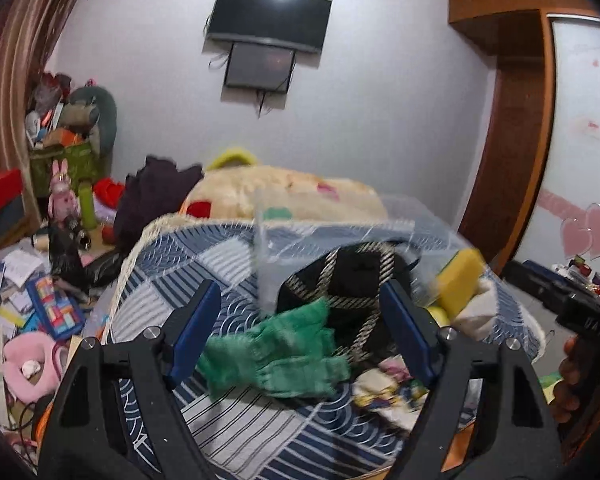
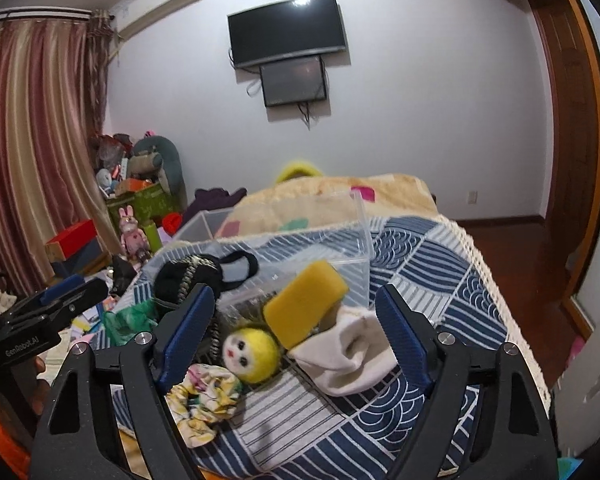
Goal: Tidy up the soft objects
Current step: 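Grasp the green knit cloth with the left tool while the right tool grasps the yellow sponge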
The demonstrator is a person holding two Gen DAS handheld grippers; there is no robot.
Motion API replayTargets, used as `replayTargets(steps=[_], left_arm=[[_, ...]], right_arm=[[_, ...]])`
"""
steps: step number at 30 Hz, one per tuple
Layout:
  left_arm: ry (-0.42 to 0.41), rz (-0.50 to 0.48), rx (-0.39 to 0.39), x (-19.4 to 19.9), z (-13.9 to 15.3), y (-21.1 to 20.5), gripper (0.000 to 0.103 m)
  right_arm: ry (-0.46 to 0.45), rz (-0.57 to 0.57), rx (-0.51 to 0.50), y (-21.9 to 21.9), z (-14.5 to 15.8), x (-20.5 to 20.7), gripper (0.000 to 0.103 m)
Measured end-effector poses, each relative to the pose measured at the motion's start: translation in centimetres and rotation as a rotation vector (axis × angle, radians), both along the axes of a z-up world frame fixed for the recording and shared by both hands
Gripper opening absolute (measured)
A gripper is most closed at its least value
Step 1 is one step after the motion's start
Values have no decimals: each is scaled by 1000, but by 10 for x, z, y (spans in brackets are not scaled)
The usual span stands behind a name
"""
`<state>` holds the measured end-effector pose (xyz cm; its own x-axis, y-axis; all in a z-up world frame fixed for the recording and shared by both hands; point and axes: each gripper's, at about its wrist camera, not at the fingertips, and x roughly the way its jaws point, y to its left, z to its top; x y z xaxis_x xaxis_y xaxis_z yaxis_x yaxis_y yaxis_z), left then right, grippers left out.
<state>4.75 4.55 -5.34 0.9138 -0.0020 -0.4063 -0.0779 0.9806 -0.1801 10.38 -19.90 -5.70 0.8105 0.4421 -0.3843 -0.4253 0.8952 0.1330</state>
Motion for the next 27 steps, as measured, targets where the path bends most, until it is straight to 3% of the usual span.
replayTargets(steps=[10,13,20,23,27], left_arm=[[156,2,-25,26,-45,16,82],[168,-22,-35,28,-52,19,80],[174,-60,-4,28,-52,8,40],[173,-68,13,24,-50,6,21],[155,-59,34,16,-45,6,13]], right_arm=[[58,-32,-36,7,-8,25,81],[87,-38,-39,9,-12,34,79],[137,-13,-27,11,-21,43,45],[125,-5,-27,9,-20,40,40],[100,-6,-31,9,-17,33,37]])
